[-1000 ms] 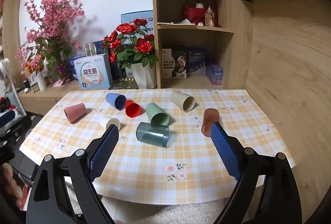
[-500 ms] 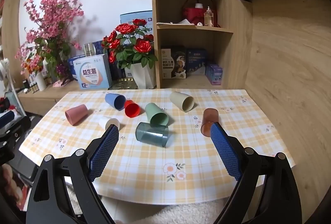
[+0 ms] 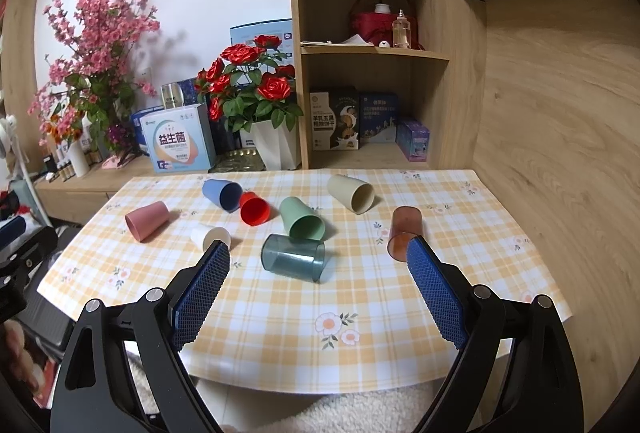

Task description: Flip cup upside down

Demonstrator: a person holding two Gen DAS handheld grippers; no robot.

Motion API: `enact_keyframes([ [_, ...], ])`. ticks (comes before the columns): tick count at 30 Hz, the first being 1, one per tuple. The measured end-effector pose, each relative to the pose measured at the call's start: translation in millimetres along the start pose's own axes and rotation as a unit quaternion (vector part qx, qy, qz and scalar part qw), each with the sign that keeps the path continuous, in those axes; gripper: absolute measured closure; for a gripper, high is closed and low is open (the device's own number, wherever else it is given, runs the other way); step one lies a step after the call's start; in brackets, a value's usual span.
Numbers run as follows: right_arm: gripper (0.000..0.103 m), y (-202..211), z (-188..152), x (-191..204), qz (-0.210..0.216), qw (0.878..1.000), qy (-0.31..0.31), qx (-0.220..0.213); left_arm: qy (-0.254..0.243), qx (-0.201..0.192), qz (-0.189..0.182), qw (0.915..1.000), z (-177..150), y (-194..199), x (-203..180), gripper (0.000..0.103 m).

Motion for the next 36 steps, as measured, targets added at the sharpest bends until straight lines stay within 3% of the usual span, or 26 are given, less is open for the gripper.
enact_keyframes([
  [36, 0.016, -1, -6, -6, -0.003, 1.000, -0.010, 0.002, 0.005, 0.008, 0.004, 0.9999, -4, -1, 2, 0.006],
])
Point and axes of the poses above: each gripper's, at about its wrist camera, not at the fingertips, and y roughly against the way its jaws point, x to its left, z to its top, the point moved 4 cm from there along -y, roughly the way its jaws point, and after that the axes turned 11 degrees about z, right-handed, at the moved point
